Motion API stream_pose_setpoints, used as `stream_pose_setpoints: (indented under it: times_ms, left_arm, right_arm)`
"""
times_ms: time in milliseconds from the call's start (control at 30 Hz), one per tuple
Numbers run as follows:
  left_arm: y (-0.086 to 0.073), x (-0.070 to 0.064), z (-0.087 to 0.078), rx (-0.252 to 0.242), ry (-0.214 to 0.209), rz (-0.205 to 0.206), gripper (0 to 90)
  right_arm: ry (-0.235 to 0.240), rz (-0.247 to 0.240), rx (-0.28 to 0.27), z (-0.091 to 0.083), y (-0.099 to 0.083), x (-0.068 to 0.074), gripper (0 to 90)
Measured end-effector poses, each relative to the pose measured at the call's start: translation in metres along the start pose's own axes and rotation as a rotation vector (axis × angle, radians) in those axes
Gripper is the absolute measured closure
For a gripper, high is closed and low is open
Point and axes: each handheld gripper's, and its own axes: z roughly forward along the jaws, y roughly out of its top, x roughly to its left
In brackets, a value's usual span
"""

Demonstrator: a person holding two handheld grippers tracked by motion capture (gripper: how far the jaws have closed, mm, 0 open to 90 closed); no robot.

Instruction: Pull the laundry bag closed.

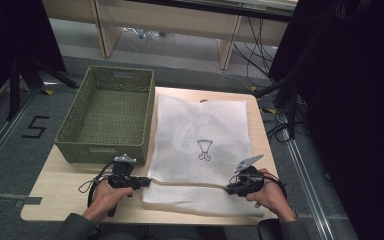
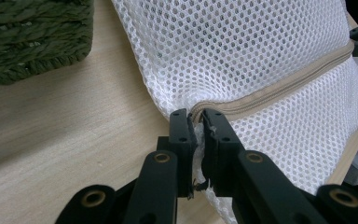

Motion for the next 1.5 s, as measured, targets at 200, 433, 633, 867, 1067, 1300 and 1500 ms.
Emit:
stream_pose_setpoints:
  times_ms: [200,433,633,867,1067,1300,1500]
  left_arm:
    - [0.000,-0.001,0.000,-0.001,0.015,0.004,83.1]
    - [0.000,0.000,0.000,-0.001,0.016,0.001,84.1]
    - [0.000,0.000,-0.001,-0.002,0.015,0.002,84.1]
    - [0.000,0.000,-0.002,-0.004,0.016,0.002,84.1]
    - [0.000,0.000,-0.002,-0.006,0.016,0.001,84.1]
    - [0.000,0.001,-0.003,-0.013,0.016,-0.003,84.2]
    - [0.000,0.002,-0.003,-0.012,0.012,-0.004,84.1]
  right_arm:
    - [-0.096,-0.066,0.078,0.001,0.006,0.010,82.4]
    - [-0.145,-0.064,0.119,-0.001,0.004,0.007,82.4]
    - [-0.165,-0.020,0.146,-0.004,-0.005,0.001,82.4]
    - [-0.195,-0.003,0.181,-0.010,-0.014,-0.004,82.4]
    - [-0.223,0.016,0.202,-0.013,-0.020,-0.007,82.5]
    - [-0.272,0.051,0.229,-0.020,-0.033,-0.014,82.5]
    - [-0.271,0.075,0.227,-0.023,-0.039,-0.017,82.4]
